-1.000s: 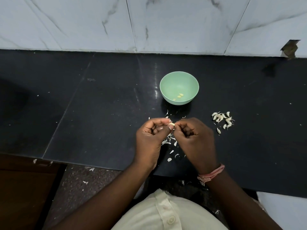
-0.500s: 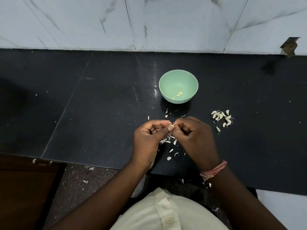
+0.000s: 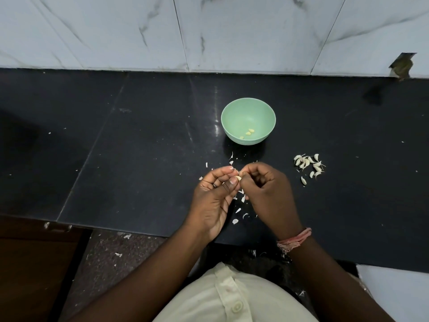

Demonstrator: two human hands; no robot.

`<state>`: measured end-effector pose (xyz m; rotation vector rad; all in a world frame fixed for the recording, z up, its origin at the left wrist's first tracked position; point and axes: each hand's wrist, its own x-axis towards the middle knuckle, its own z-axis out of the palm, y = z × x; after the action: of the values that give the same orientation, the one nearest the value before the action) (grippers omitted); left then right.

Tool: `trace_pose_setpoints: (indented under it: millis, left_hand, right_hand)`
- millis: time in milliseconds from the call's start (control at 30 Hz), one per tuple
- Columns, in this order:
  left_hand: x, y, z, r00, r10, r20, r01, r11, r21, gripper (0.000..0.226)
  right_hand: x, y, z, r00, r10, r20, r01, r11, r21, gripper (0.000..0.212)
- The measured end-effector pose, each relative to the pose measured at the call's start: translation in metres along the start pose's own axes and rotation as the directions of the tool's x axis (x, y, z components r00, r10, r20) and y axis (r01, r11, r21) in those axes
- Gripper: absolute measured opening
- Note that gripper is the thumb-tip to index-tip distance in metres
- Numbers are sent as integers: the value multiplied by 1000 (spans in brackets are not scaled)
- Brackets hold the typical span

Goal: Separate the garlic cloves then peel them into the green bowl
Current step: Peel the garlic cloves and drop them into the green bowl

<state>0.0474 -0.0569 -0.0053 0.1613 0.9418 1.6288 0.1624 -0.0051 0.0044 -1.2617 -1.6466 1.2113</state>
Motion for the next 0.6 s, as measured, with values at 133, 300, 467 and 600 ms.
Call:
trace_pose_setpoints:
  millis: [133, 300, 467, 600]
  left_hand:
    - [1, 3, 0, 1000, -1, -7, 1, 1000, -21, 31]
    - [-2, 2, -1, 999, 38, -12, -38, 997, 69, 30]
    - [-3, 3, 0, 993, 115, 11, -115, 982, 147, 31]
    - [-4, 2, -1, 983, 185, -18, -177, 963, 204, 35]
  right_hand:
    - [-2, 2, -1, 996, 49, -77, -41, 995, 95, 19]
    - [-4, 5, -6, 994, 39, -101, -39, 999, 5, 33]
    - [-5, 10, -4, 997, -57, -51, 54, 997, -62, 20]
    - [-8, 10, -5, 981, -191, -20, 189, 980, -65, 14]
